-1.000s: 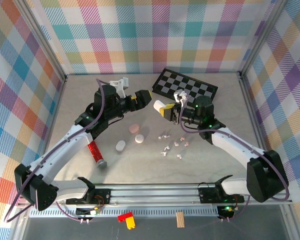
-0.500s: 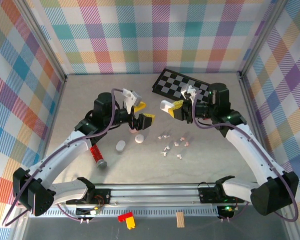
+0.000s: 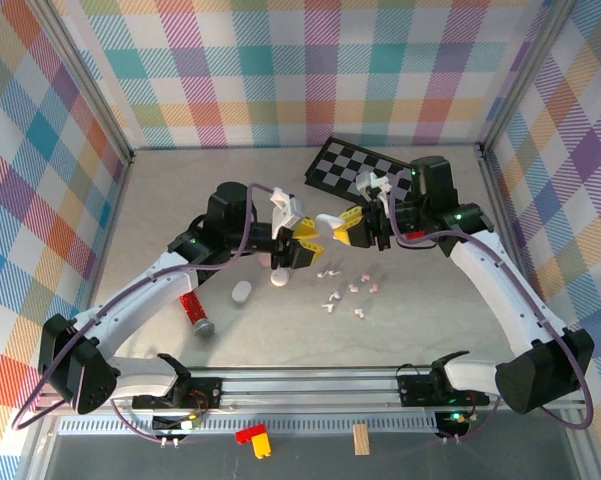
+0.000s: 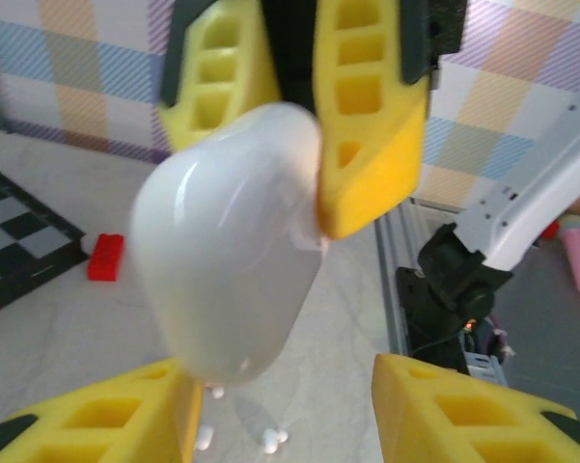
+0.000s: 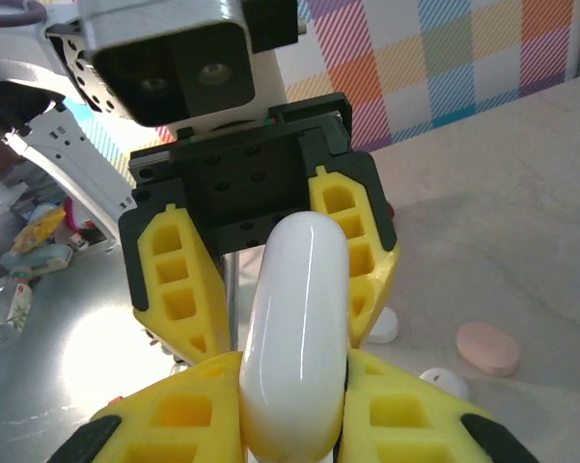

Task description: Insert the wireless bluetooth earbuds into the charging case

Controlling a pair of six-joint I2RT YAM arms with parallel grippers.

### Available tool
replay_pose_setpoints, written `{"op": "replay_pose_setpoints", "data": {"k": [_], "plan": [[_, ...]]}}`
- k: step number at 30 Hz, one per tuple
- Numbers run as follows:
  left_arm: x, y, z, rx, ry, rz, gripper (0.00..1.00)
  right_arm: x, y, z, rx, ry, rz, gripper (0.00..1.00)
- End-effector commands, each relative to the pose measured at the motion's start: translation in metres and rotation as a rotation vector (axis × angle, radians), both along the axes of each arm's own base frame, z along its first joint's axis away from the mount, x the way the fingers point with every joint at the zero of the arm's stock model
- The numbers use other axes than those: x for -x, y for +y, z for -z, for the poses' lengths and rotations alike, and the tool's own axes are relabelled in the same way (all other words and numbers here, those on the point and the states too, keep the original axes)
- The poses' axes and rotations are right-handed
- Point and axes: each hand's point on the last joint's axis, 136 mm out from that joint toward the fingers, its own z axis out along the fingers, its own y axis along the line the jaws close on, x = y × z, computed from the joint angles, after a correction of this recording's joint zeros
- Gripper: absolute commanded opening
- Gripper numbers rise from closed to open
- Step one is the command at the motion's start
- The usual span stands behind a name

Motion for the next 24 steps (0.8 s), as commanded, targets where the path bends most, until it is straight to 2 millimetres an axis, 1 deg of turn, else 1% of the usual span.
{"op": "replay_pose_setpoints", "data": {"k": [1, 5, 8, 11, 14, 17, 20, 21, 22, 23, 24], "plan": [[0.015, -0.007, -0.022, 0.044, -0.055, 0.093, 0.46, 0.011, 0.0, -0.012, -0.035, -0.025, -0.063, 0.08], [0.015, -0.01, -0.029, 0.095, -0.054, 0.1, 0.42, 0.01, -0.001, -0.009, -0.026, -0.029, -0.059, 0.08], [0.013, -0.011, -0.031, 0.109, -0.041, 0.093, 0.38, 0.011, -0.001, -0.008, -0.028, -0.029, -0.062, 0.07], [0.009, -0.011, -0.031, 0.107, -0.046, 0.065, 0.38, 0.013, -0.001, -0.008, -0.035, -0.024, -0.076, 0.06], [0.009, -0.011, -0.033, 0.109, -0.049, 0.068, 0.36, 0.013, -0.001, -0.006, -0.027, -0.031, -0.069, 0.06], [0.01, -0.012, -0.033, 0.105, -0.042, 0.077, 0.24, 0.011, -0.002, -0.005, -0.019, -0.044, -0.058, 0.06], [0.014, -0.01, -0.03, 0.09, -0.078, 0.095, 0.12, 0.01, -0.002, -0.005, -0.022, -0.048, -0.055, 0.07], [0.014, -0.009, -0.03, 0.089, -0.088, 0.095, 0.09, 0.009, -0.001, -0.004, -0.02, -0.05, -0.052, 0.09], [0.015, -0.009, -0.029, 0.085, -0.097, 0.098, 0.07, 0.008, -0.001, -0.004, -0.017, -0.05, -0.046, 0.13], [0.016, -0.008, -0.028, 0.081, -0.106, 0.104, 0.07, 0.006, -0.001, -0.003, -0.014, -0.05, -0.032, 0.24], [0.017, -0.008, -0.027, 0.077, -0.111, 0.109, 0.07, 0.001, -0.001, -0.003, -0.011, -0.049, -0.006, 0.38]]}}
